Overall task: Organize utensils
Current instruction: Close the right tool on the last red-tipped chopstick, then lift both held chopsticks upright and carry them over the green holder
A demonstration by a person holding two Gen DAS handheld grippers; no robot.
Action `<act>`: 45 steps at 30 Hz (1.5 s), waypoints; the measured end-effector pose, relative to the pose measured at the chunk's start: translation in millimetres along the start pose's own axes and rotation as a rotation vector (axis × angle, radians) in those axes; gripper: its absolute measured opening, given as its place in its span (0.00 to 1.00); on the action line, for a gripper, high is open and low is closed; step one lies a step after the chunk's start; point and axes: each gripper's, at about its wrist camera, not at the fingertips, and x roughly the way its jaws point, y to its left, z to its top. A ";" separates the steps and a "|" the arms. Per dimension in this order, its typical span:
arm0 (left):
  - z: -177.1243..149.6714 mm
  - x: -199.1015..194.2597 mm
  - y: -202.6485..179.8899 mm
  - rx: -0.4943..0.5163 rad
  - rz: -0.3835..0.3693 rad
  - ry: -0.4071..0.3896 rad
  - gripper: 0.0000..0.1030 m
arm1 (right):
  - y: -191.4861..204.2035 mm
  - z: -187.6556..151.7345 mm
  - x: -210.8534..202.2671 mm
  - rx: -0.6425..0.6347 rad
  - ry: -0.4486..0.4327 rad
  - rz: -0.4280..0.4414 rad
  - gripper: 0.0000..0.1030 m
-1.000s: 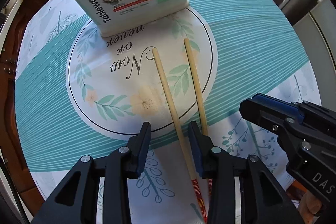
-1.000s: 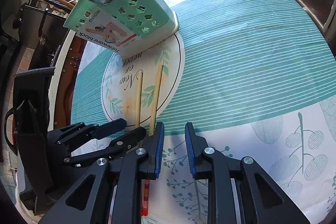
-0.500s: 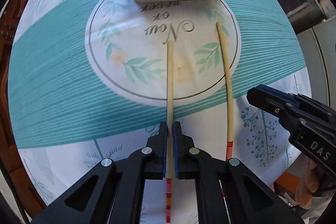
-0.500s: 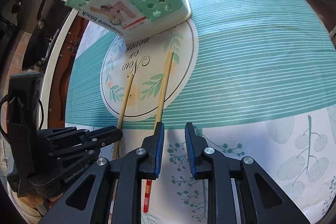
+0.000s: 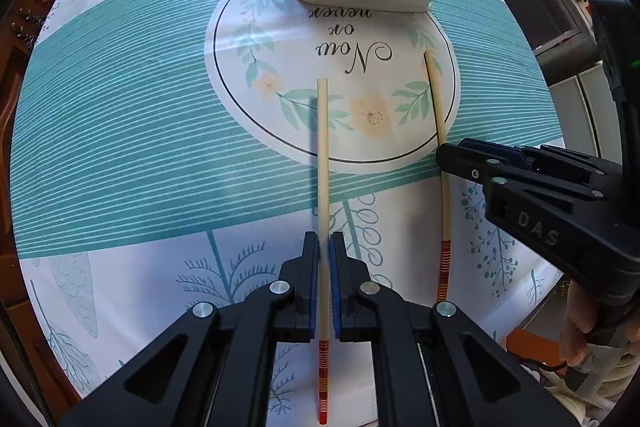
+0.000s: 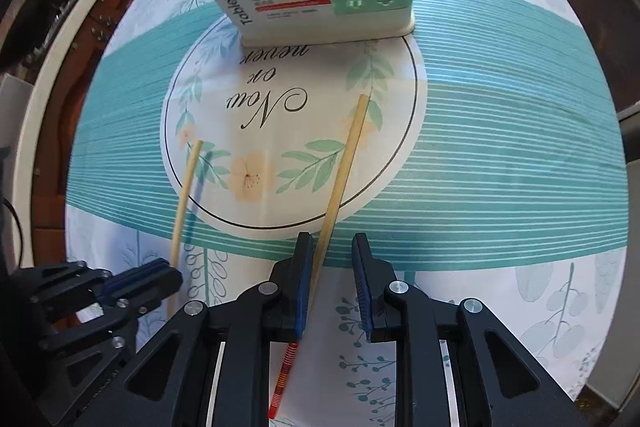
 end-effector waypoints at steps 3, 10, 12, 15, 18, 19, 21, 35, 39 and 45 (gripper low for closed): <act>-1.7 -3.7 7.9 0.001 -0.008 -0.005 0.03 | 15.6 -0.5 2.5 -0.057 0.005 -0.079 0.20; 3.4 -10.3 14.7 -0.007 -0.030 -0.027 0.03 | 39.8 -1.5 3.7 -0.150 0.006 -0.141 0.07; 3.4 -14.4 13.8 -0.009 -0.037 -0.040 0.03 | 33.5 0.4 1.6 -0.118 0.013 -0.094 0.05; 3.2 -25.5 13.4 -0.021 -0.070 -0.070 0.03 | 13.7 -0.5 -5.3 -0.037 0.032 0.023 0.05; 4.2 -43.6 7.4 -0.019 -0.079 -0.126 0.03 | 0.1 -6.0 -24.4 0.001 -0.016 0.105 0.05; 5.6 -51.2 5.3 -0.016 -0.073 -0.152 0.03 | -2.9 -8.4 -35.5 -0.002 -0.055 0.137 0.05; 8.9 -67.5 -0.8 -0.004 -0.055 -0.211 0.03 | -6.5 -12.9 -58.4 -0.010 -0.124 0.161 0.04; 65.8 -202.6 -45.6 -0.001 0.039 -0.785 0.03 | -29.2 8.9 -266.7 -0.063 -0.869 0.245 0.05; 85.8 -225.3 -43.4 -0.066 0.045 -0.936 0.03 | -28.0 31.0 -293.4 -0.021 -1.019 0.227 0.05; 107.4 -230.3 -30.9 -0.158 0.062 -1.085 0.03 | -46.0 90.9 -299.5 0.053 -1.138 0.277 0.05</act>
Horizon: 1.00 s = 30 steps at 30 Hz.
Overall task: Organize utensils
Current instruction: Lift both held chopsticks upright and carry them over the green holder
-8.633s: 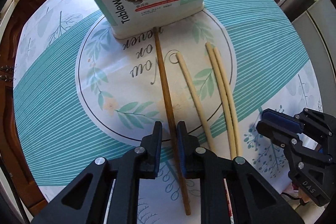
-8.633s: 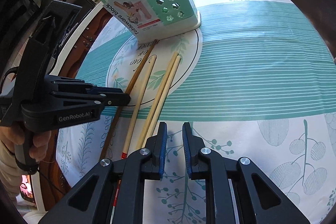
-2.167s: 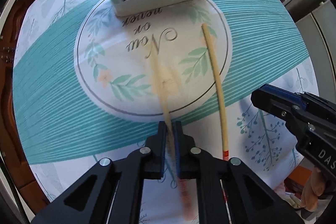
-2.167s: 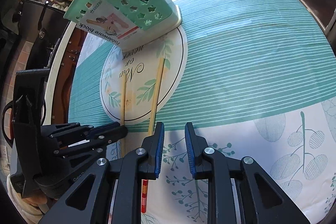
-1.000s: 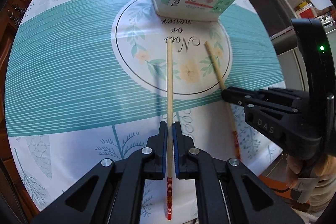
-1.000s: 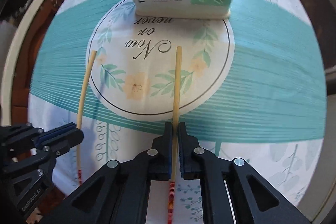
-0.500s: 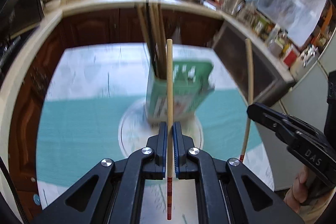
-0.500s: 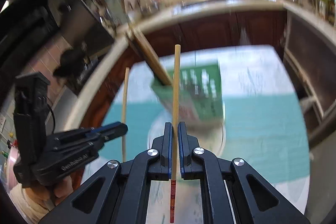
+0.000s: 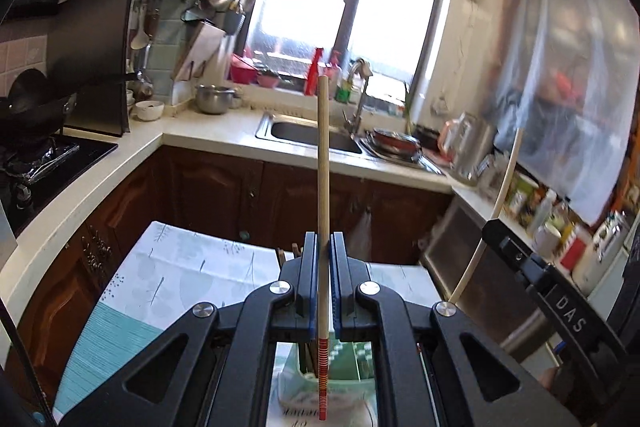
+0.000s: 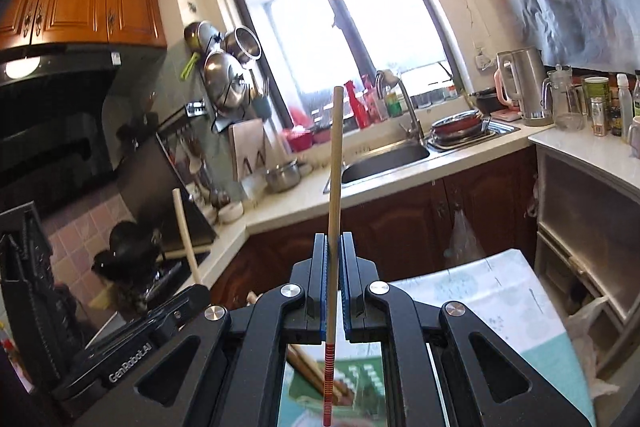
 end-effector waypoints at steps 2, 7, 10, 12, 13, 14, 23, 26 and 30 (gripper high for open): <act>-1.4 7.2 2.8 -0.021 0.012 -0.027 0.03 | -1.1 -1.7 24.6 -0.006 -0.033 -0.006 0.05; -17.8 15.8 10.0 -0.054 0.029 -0.083 0.03 | 7.6 -25.2 99.0 -0.059 -0.053 -0.004 0.05; -25.1 17.3 12.6 -0.076 0.037 -0.127 0.03 | 8.8 -49.4 123.9 -0.097 -0.048 -0.001 0.05; -28.5 17.6 12.7 -0.076 0.046 -0.151 0.03 | 9.2 -64.4 137.5 -0.119 -0.040 -0.001 0.05; -29.8 18.0 12.2 -0.070 0.048 -0.161 0.03 | 8.2 -70.2 144.0 -0.126 -0.034 0.000 0.05; -31.1 18.1 11.0 -0.063 0.056 -0.169 0.03 | 6.9 -75.5 150.1 -0.130 -0.025 0.004 0.05; -44.5 18.9 11.1 -0.057 0.097 -0.253 0.03 | 0.4 -126.9 174.0 -0.177 0.043 0.056 0.05; -48.3 21.1 13.1 -0.054 0.117 -0.273 0.04 | 5.3 -145.6 180.3 -0.236 0.051 0.084 0.05; -46.2 23.4 17.1 -0.078 0.104 -0.264 0.04 | 13.7 -165.6 183.4 -0.307 0.044 0.082 0.05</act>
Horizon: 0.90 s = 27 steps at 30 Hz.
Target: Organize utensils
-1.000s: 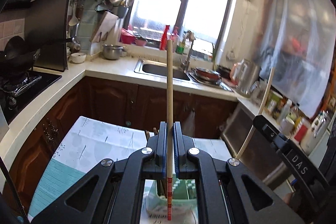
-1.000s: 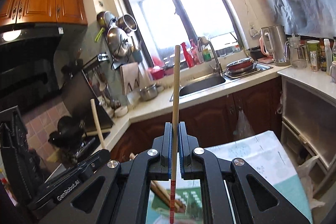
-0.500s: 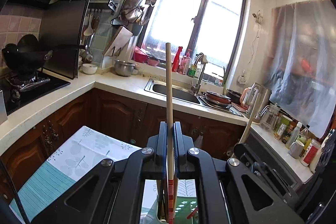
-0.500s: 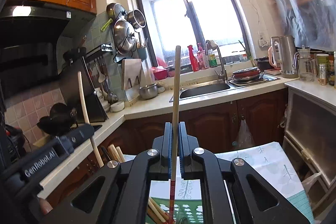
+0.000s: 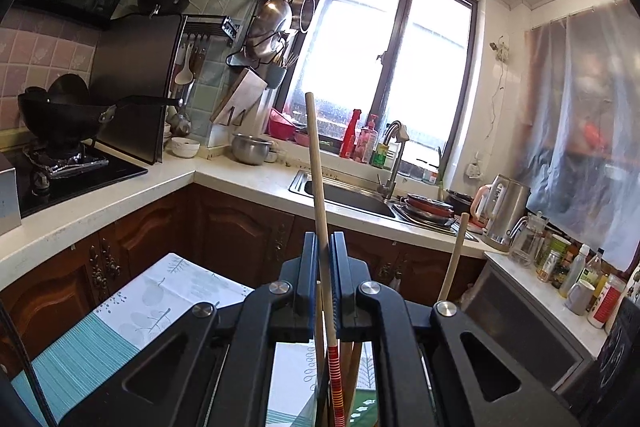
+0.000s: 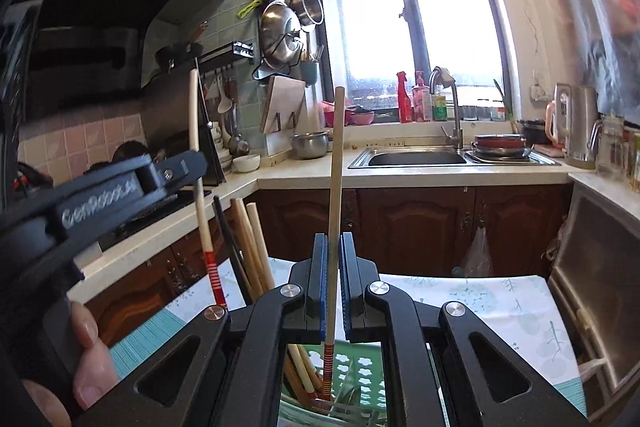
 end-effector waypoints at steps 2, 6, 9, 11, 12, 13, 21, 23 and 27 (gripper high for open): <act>-0.4 -0.6 0.6 -0.009 -0.006 -0.002 0.04 | 1.2 -5.6 5.0 0.011 -0.001 0.004 0.05; -0.1 -4.5 0.7 -0.026 -0.018 -0.012 0.04 | 3.8 -14.0 3.8 0.037 -0.001 0.002 0.05; 2.9 -10.5 1.2 -0.038 -0.028 -0.038 0.04 | 3.9 -20.7 5.4 0.041 -0.005 -0.004 0.05; 3.3 -13.4 -0.5 -0.036 -0.037 -0.047 0.04 | 4.0 -27.2 8.0 0.045 -0.001 -0.004 0.05; 2.1 -13.6 -1.7 -0.026 -0.037 -0.048 0.04 | 2.8 -28.1 6.5 0.047 0.002 -0.003 0.05; 0.1 -12.9 -2.5 -0.019 -0.035 -0.049 0.04 | 2.4 -29.3 7.1 0.048 0.005 -0.004 0.05; -13.1 -2.3 8.1 -0.036 -0.042 0.037 0.04 | 8.1 -48.3 13.7 0.046 0.097 0.093 0.05; -16.9 -0.4 14.3 -0.052 -0.037 0.072 0.04 | 10.8 -56.6 20.2 0.040 0.147 0.128 0.05; -26.7 1.4 39.2 -0.115 -0.004 0.157 0.06 | 14.6 -71.4 28.9 0.035 0.226 0.144 0.08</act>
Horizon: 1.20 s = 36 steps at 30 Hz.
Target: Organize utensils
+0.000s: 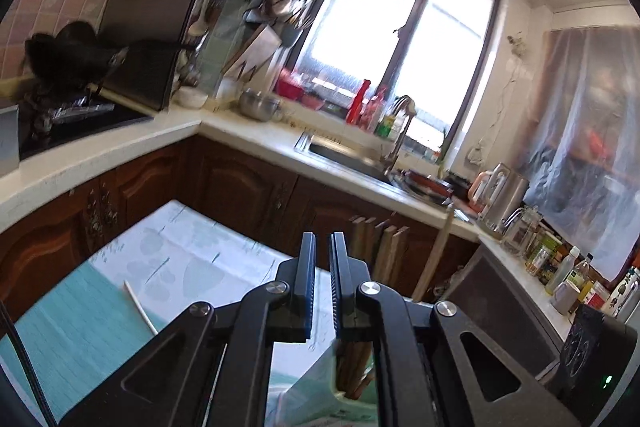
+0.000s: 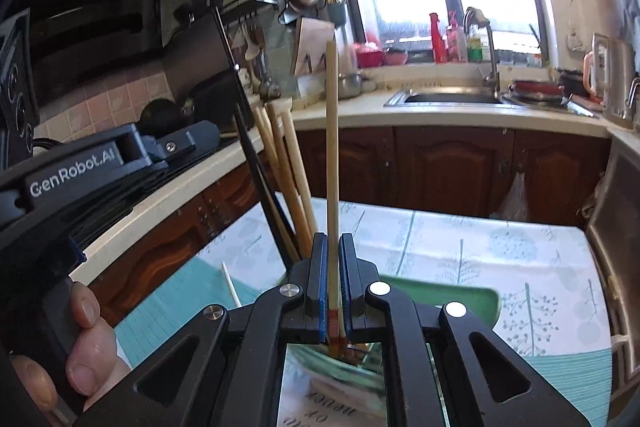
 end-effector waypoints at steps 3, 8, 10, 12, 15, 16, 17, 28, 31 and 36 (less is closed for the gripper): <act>-9.8 5.7 24.9 -0.059 0.018 0.111 0.13 | 0.8 -8.7 3.1 0.014 0.023 0.016 0.19; -40.2 5.4 79.6 -0.185 0.063 0.297 0.15 | 4.5 -15.7 3.1 -0.008 0.033 0.006 0.20; -52.5 1.7 100.2 -0.210 0.085 0.350 0.15 | 7.3 -13.2 4.2 -0.021 0.038 0.002 0.20; -62.3 -2.7 117.5 -0.207 0.116 0.391 0.15 | 8.9 -12.9 4.5 -0.031 0.041 -0.007 0.19; -73.1 -8.1 143.5 -0.201 0.158 0.447 0.15 | 9.9 -12.6 6.0 -0.028 0.049 -0.016 0.19; -75.5 -8.1 153.1 -0.208 0.168 0.473 0.15 | 9.7 -10.9 6.6 -0.026 0.051 -0.018 0.19; -76.9 -7.0 162.1 -0.223 0.173 0.499 0.15 | 9.1 -9.5 7.4 -0.022 0.057 -0.020 0.19; -71.6 41.3 211.8 -0.353 0.198 0.754 0.19 | -12.4 28.0 7.8 0.060 0.084 -0.003 0.19; -67.7 57.8 208.3 -0.340 0.225 0.798 0.26 | -16.1 35.8 8.2 0.073 0.090 0.001 0.19; -63.5 81.0 199.4 -0.291 0.311 0.872 0.32 | -23.6 49.9 15.4 0.103 0.118 0.003 0.19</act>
